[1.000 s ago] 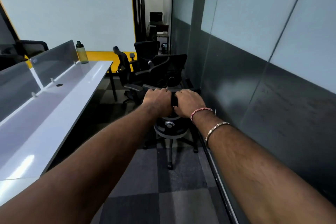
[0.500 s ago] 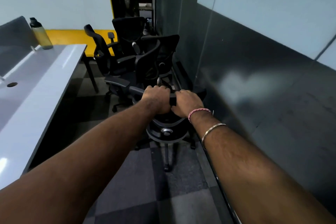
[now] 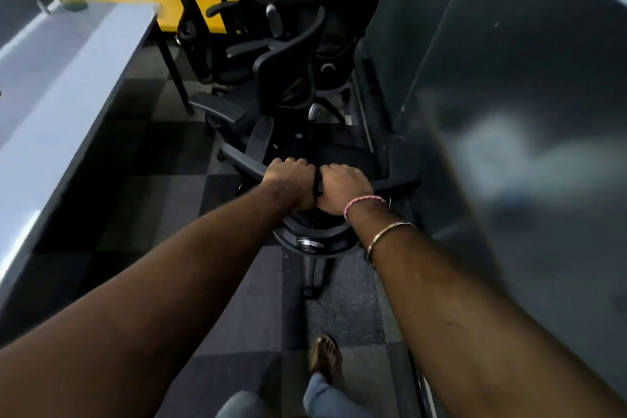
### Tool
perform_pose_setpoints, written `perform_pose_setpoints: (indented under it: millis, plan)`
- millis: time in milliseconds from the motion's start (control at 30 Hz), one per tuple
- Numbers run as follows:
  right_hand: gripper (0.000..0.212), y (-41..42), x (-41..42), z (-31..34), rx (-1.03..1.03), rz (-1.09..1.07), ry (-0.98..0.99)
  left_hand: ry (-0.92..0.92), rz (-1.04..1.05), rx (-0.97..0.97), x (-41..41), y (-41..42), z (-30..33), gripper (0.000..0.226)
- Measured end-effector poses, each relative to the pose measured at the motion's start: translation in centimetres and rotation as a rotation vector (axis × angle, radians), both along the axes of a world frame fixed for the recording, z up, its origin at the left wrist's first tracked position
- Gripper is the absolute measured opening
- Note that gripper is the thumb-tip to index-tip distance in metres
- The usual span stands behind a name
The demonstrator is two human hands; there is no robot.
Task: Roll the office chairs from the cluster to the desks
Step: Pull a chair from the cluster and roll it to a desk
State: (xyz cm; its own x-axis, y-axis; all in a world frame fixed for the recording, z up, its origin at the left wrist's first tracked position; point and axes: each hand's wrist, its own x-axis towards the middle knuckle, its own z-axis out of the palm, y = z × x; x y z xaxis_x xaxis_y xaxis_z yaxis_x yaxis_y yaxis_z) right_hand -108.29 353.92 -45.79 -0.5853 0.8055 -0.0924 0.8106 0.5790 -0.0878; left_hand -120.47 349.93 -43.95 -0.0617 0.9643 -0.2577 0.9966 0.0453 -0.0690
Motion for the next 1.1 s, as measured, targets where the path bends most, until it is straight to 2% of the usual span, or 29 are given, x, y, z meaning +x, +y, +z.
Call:
perform_pose_setpoints:
  millis: [100, 300, 467, 700, 867, 1100]
  plan:
    - [0.042, 2.3, -0.4, -1.3, -0.050, 0.070, -0.044, -0.020, 0.030, -0.079, -0.5, 2.0, -1.3, 0.042]
    - [0.027, 4.0, -1.4, -1.5, 0.021, 0.132, -0.064, 0.021, 0.061, -0.133, -1.4, 4.0, -1.4, 0.017]
    - [0.024, 3.8, -2.6, -1.8, 0.028, 0.110, -0.089, 0.037, 0.052, -0.131, -2.6, 4.1, -1.7, 0.021]
    - [0.036, 3.2, -3.2, -2.4, 0.060, 0.087, -0.074, 0.035, 0.009, -0.083, -3.3, 3.3, -2.1, 0.033]
    - [0.034, 1.2, -3.3, -2.4, 0.028, 0.076, -0.102, 0.059, -0.019, -0.096, -3.5, 1.4, -2.5, 0.027]
    - [0.035, -2.9, -2.8, -2.1, 0.030, 0.082, -0.105, 0.060, -0.037, -0.092, -3.0, -2.6, -2.3, 0.031]
